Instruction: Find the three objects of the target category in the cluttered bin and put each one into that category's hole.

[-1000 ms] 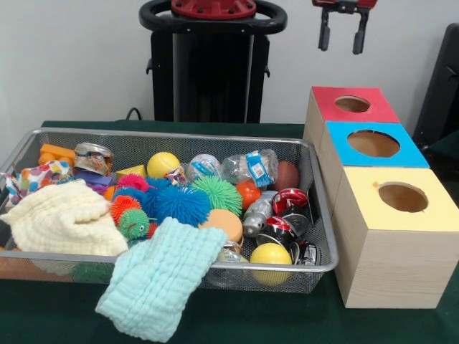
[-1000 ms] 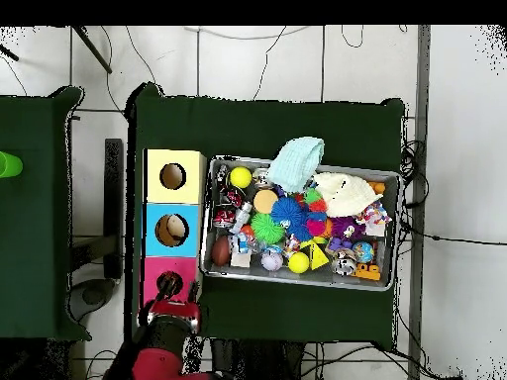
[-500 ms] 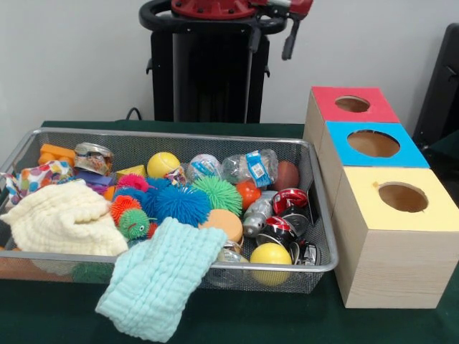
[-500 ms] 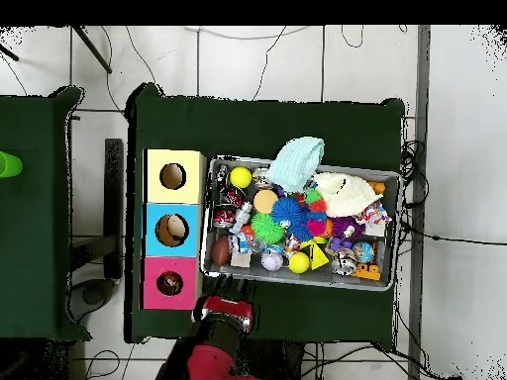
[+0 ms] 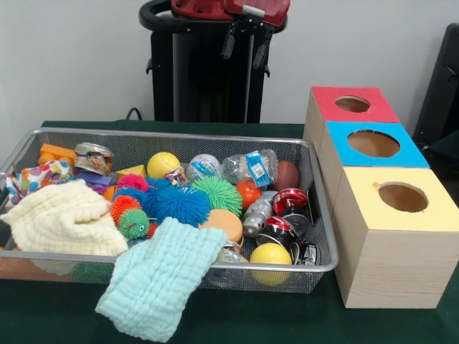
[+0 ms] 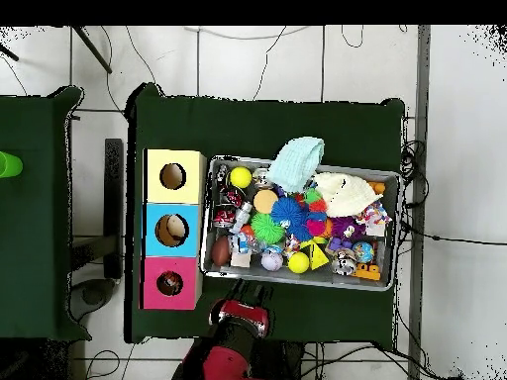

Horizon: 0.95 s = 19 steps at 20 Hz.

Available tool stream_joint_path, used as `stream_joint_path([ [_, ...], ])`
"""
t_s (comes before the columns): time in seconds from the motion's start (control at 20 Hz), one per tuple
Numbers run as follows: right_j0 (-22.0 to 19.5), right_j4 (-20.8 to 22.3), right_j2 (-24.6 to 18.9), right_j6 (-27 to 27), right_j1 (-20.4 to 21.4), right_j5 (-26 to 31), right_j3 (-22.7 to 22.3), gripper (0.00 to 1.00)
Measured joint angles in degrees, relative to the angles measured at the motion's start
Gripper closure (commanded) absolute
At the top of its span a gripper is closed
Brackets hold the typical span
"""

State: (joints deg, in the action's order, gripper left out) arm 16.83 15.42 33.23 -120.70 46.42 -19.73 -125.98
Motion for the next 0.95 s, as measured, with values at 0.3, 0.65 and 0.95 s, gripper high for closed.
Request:
stream_joint_path([
  [0.3,-0.5,0.4,0.1,0.0,-1.0,-0.3,0.0,0.00],
  [0.65,-1.2,2.2,0.1,0.0,-1.0,-0.3,0.0,0.00],
  [0.95,-1.4,3.4,0.1,0.0,-0.7,-0.3,0.0,1.00],
])
